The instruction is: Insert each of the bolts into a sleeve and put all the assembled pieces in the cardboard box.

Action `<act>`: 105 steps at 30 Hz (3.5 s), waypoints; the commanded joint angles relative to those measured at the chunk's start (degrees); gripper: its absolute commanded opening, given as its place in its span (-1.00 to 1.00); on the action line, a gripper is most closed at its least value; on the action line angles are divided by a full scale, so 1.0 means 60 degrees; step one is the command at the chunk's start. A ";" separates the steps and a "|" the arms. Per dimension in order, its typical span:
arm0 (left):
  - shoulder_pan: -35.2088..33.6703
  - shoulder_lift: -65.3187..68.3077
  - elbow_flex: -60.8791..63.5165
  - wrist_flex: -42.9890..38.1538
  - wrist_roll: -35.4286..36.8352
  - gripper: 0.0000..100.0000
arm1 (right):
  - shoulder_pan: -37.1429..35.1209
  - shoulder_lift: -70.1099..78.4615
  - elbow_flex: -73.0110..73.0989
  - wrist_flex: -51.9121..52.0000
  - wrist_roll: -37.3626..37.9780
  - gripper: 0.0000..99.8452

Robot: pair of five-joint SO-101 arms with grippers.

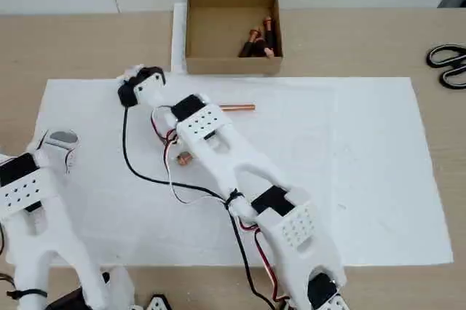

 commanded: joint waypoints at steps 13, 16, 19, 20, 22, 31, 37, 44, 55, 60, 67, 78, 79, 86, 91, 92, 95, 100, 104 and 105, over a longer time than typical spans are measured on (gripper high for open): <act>-0.0044 -0.0088 -0.0037 0.0044 0.0059 -0.40 | 0.0212 -0.0081 -0.1700 0.1253 -0.0586 -0.53; -0.0044 -0.0088 -0.0022 0.0044 0.0059 -0.40 | 0.0212 -0.0066 -0.1729 0.1414 -0.0894 -0.53; -0.0044 -0.0088 -0.0022 0.0044 0.0059 -0.40 | 0.0227 -0.0051 -0.1729 0.1590 -0.1099 -0.53; -0.0044 -0.0088 -0.0022 0.0044 0.0059 -0.40 | 0.0227 -0.0051 -0.1729 0.1590 -0.1216 -0.53; -0.0044 -0.0088 -0.0007 0.0044 0.0059 -0.40 | 0.0227 -0.0051 -0.1729 0.1604 -0.1465 -0.53; -0.0044 -0.0088 -0.0007 0.0044 0.0059 -0.40 | 0.0212 0.0037 -0.1714 0.1971 -0.2593 -0.54; -0.0029 -0.0088 -0.0007 0.0044 0.0059 -0.40 | 0.0168 0.0711 -0.1729 0.2044 -0.2623 -0.54; -0.0029 -0.0088 -0.0007 0.0029 0.0059 -0.40 | 0.0154 0.0740 -0.1773 0.1897 -0.2593 -0.54; -0.0029 -0.0059 -0.0007 0.0029 0.0059 -0.40 | 0.0154 0.0740 -0.1773 0.1692 -0.2564 -0.54; -0.0029 -0.0044 -0.0007 0.0029 0.0044 -0.40 | 0.0168 0.0725 -0.1773 0.1692 -0.2564 -0.73; -0.0029 -0.0044 -0.0007 0.0029 0.0044 -0.40 | 0.0212 0.0725 -0.1773 0.1722 -0.2564 -0.79; -0.0029 -0.0044 0.0007 0.0044 0.0044 -0.40 | 0.0476 -0.0872 -0.1773 0.2190 -0.2549 -0.79; -0.0029 -0.0044 0.0007 0.0044 0.0044 -0.40 | 0.0579 -0.0989 -0.1773 0.2337 -0.2549 -0.79; -0.0029 -0.0029 0.0007 0.0029 0.0044 -0.40 | 0.1062 -0.1648 -0.1773 0.3201 -0.2359 -0.79; -0.0015 -0.0029 0.0007 0.0029 0.0044 -0.40 | 0.1751 -0.1692 -0.1700 0.3656 -0.2432 -0.79; -0.0015 -0.0029 0.0007 0.0015 0.0044 -0.40 | 0.1897 -0.1619 -0.1597 0.3700 -0.2432 -0.79; -0.0015 -0.0029 0.0007 0.0015 0.0044 -0.40 | 0.2249 -0.1311 -0.1231 0.3788 -0.2447 -0.79; -0.0015 -0.0029 0.0007 0.0015 0.0044 -0.40 | 0.2821 -0.0696 -0.0952 0.3714 -0.2447 -0.78; 0.0103 -0.0029 0.0007 0.0015 0.0044 -0.40 | 0.3114 -0.0359 -0.0952 0.3714 -0.2447 -0.71; 0.0190 -0.0029 0.0007 0.0015 0.0044 -0.40 | 0.3128 -0.0271 -0.0938 0.3714 -0.2432 -0.69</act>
